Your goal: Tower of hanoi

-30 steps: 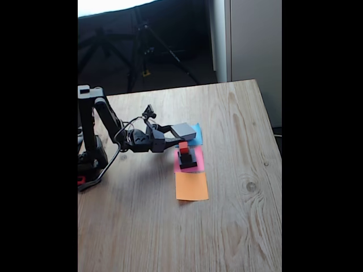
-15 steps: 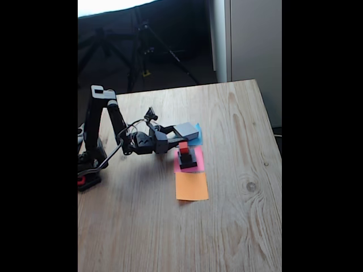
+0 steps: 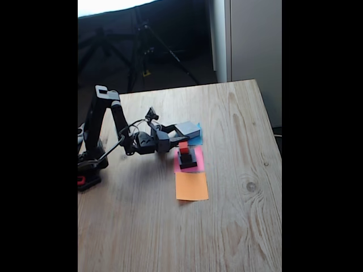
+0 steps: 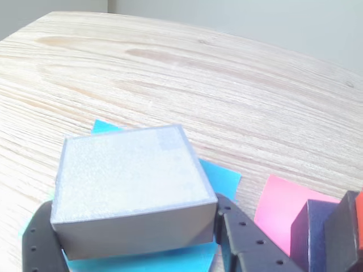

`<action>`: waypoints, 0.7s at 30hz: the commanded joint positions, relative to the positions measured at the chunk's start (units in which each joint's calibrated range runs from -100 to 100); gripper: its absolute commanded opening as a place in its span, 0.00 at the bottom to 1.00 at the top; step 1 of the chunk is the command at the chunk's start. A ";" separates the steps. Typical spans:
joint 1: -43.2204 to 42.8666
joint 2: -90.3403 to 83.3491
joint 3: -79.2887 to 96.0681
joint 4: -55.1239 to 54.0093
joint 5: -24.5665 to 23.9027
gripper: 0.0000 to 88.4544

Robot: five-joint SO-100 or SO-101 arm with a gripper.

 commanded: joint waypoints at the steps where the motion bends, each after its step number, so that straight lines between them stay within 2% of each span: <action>1: 0.60 -0.15 -0.79 -0.48 0.52 0.18; 10: 0.85 0.15 -0.61 -0.48 0.52 0.22; 21: 2.02 -0.68 -0.15 0.09 0.52 0.36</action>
